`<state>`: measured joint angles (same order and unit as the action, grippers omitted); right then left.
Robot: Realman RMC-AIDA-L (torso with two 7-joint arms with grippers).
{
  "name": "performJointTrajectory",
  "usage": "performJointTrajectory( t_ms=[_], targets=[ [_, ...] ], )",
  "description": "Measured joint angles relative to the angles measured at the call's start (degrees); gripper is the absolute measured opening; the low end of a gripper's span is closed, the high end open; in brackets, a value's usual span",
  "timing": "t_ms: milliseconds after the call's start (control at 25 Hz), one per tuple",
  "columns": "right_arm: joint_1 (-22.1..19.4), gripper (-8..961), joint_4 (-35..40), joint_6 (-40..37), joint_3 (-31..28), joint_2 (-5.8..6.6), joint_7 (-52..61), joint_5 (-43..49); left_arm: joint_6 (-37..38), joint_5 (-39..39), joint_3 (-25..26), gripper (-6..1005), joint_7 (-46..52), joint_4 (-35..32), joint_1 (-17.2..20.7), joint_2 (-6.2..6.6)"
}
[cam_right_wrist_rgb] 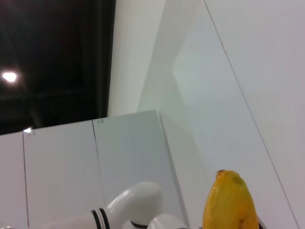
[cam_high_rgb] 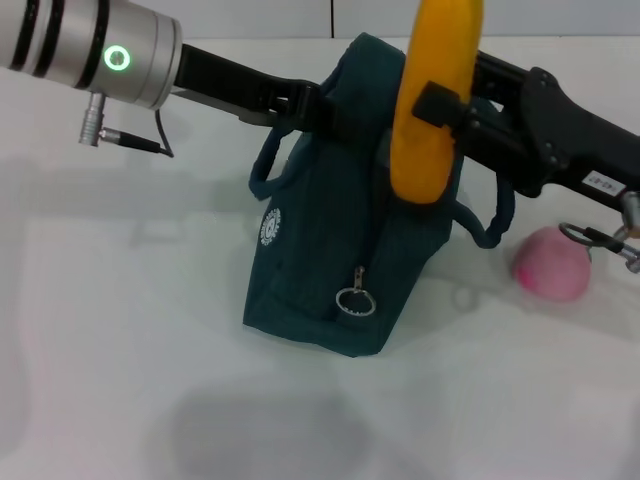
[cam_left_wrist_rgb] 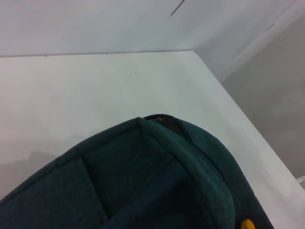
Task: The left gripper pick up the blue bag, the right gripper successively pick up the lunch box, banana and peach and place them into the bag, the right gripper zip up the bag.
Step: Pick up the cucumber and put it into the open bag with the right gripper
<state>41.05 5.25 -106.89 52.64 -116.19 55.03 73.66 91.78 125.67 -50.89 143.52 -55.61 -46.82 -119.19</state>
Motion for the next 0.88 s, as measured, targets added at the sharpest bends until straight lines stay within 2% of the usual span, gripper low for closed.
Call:
performJointTrajectory(
  t_ms=[240, 480, 880],
  targets=[
    [2.35, 429, -1.03, 0.23, 0.17, -0.01, -2.93, 0.02, -0.03, -0.16, 0.00, 54, -0.18, 0.24, -0.20, -0.03],
    [6.26, 429, -6.46, 3.76, 0.12, 0.00, -5.01, 0.08, -0.11, -0.19, 0.00, 54, -0.21, 0.24, -0.31, -0.11],
    [6.00, 430, -12.71, 4.28, -1.25, 0.00, -2.73, 0.28, -0.53, -0.25, 0.20, 55, -0.33, 0.24, -0.23, 0.33]
  ],
)
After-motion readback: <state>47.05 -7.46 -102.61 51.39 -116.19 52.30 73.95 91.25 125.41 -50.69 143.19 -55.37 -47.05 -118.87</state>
